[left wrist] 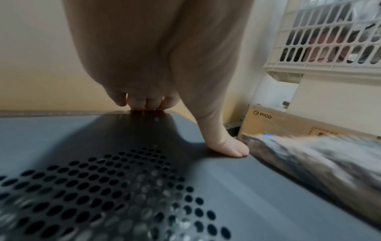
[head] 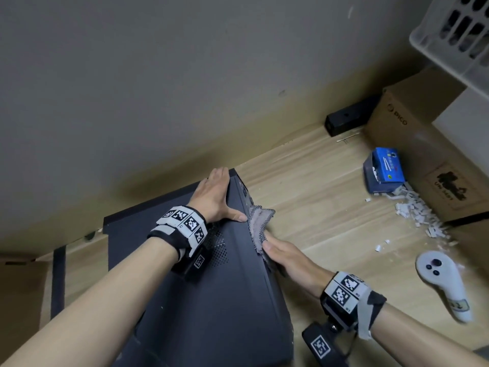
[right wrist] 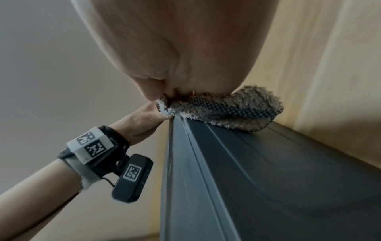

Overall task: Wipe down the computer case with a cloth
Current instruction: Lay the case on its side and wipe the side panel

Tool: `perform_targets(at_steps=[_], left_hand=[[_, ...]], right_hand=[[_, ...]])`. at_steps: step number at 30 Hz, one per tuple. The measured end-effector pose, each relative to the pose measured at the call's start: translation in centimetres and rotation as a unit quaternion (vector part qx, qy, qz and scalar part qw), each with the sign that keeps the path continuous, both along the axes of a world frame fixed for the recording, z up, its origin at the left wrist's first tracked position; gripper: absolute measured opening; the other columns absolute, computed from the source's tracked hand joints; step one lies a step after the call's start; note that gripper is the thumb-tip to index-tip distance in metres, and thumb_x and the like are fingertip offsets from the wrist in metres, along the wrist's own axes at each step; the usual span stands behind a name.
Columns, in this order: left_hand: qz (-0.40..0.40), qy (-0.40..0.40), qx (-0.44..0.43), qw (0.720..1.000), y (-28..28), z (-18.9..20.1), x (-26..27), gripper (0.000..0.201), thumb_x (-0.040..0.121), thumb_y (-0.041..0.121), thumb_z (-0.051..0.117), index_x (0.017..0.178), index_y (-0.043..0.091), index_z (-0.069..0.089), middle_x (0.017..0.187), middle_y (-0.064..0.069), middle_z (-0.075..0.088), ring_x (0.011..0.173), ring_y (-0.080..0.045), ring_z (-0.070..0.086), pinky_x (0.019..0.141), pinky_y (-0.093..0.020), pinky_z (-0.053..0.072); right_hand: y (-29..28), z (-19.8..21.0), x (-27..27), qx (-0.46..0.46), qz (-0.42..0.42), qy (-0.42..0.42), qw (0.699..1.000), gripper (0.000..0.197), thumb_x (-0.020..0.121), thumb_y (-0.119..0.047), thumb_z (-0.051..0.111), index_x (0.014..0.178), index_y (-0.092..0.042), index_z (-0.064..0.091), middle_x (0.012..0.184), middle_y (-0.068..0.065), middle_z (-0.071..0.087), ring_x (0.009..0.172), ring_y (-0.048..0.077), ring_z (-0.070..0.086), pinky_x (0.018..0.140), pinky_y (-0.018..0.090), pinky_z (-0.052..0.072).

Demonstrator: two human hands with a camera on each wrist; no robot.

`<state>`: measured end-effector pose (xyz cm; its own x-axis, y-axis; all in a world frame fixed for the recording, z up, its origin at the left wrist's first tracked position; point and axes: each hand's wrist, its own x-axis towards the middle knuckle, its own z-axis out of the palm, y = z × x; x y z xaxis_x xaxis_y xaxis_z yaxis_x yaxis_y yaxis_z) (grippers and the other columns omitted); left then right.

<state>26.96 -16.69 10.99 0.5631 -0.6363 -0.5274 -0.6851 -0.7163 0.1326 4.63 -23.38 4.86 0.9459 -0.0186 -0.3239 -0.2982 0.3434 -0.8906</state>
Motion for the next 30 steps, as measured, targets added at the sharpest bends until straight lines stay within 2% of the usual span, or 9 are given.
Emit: perform_targets(at_steps=[4,6,9,11,17,20,24,28,30], left_hand=[[0.003,0.007,-0.020,1.000,0.2,-0.4,0.3,0.141,0.054,0.060,0.085,0.155,0.008,0.002,0.163,-0.010,0.007,0.151,-0.023,0.003,0.123,-0.042,0.012],[-0.001,0.013,-0.024,1.000,0.3,-0.4,0.4,0.141,0.054,0.061,0.085,0.155,0.008,0.002,0.163,-0.010,0.007,0.151,-0.022,0.003,0.123,-0.041,0.012],[-0.014,0.035,-0.021,0.999,0.5,0.1,0.8,0.138,0.060,0.058,0.083,0.156,0.009,-0.004,0.164,-0.008,-0.003,0.151,-0.019,-0.005,0.123,-0.034,0.003],[-0.015,0.043,-0.030,0.998,0.6,0.4,1.0,0.137,0.060,0.056,0.084,0.156,0.009,-0.002,0.164,-0.007,0.001,0.151,-0.019,-0.001,0.121,-0.032,0.005],[0.017,0.049,-0.055,0.997,0.8,-0.3,1.2,0.138,0.050,0.060,0.087,0.156,0.014,0.010,0.160,-0.005,0.021,0.148,-0.023,0.019,0.120,-0.040,0.022],[0.034,0.051,-0.068,0.996,0.9,-0.5,1.1,0.144,0.048,0.060,0.088,0.156,0.018,0.005,0.162,-0.005,0.016,0.149,-0.021,0.015,0.120,-0.041,0.022],[0.063,0.063,-0.075,0.993,0.8,-0.2,0.6,0.151,0.051,0.048,0.092,0.154,0.017,-0.014,0.164,-0.002,-0.004,0.151,-0.015,0.001,0.123,-0.034,0.012],[0.033,0.052,-0.043,0.997,0.4,0.2,0.5,0.141,0.058,0.047,0.089,0.156,0.014,-0.008,0.164,-0.004,-0.005,0.150,-0.015,-0.006,0.121,-0.030,0.003],[0.015,0.047,-0.034,0.998,0.2,0.3,0.5,0.138,0.061,0.048,0.087,0.156,0.013,-0.006,0.164,-0.005,-0.006,0.150,-0.016,-0.007,0.120,-0.029,0.001]], right_hand=[[-1.5,0.2,3.7,-0.010,-0.004,0.002,1.000,0.047,0.108,-0.019,0.032,0.155,-0.016,0.022,0.157,-0.017,0.023,0.138,-0.015,0.025,0.121,0.019,0.014],[-2.1,0.3,5.4,-0.001,-0.015,0.004,1.000,0.047,0.108,-0.018,0.032,0.154,-0.014,0.022,0.155,-0.015,0.026,0.137,-0.012,0.029,0.117,0.013,0.019],[-2.3,0.4,7.1,-0.023,-0.019,0.022,0.999,0.051,0.108,-0.021,0.033,0.156,-0.012,0.016,0.160,-0.011,0.016,0.147,-0.001,0.014,0.120,0.019,0.012],[-2.3,0.4,8.0,-0.054,-0.014,0.026,0.998,0.053,0.108,-0.022,0.033,0.156,-0.012,0.012,0.162,-0.009,0.006,0.146,-0.001,0.003,0.121,0.022,0.004],[-4.2,0.9,11.0,-0.075,-0.018,0.025,0.997,0.051,0.108,-0.025,0.031,0.156,-0.016,0.014,0.164,-0.005,0.004,0.150,0.005,0.002,0.122,0.025,0.002],[-4.7,0.4,11.6,-0.075,-0.007,0.027,0.997,0.054,0.108,-0.031,0.031,0.156,-0.019,0.011,0.164,-0.008,0.005,0.150,0.005,0.003,0.123,0.028,0.003],[-5.2,-2.0,13.5,-0.096,-0.021,0.075,0.992,0.057,0.107,-0.040,0.031,0.157,-0.018,0.014,0.164,-0.006,0.012,0.150,0.008,0.011,0.124,0.033,0.006],[-5.7,-4.6,15.1,-0.070,-0.015,0.123,0.990,0.051,0.107,-0.040,0.032,0.153,-0.018,0.034,0.154,-0.002,0.037,0.142,0.016,0.036,0.120,0.036,0.025],[-5.5,-7.0,15.3,-0.087,-0.017,0.142,0.986,0.053,0.104,-0.043,0.036,0.150,-0.018,0.040,0.153,0.000,0.042,0.140,0.018,0.040,0.120,0.042,0.028]])
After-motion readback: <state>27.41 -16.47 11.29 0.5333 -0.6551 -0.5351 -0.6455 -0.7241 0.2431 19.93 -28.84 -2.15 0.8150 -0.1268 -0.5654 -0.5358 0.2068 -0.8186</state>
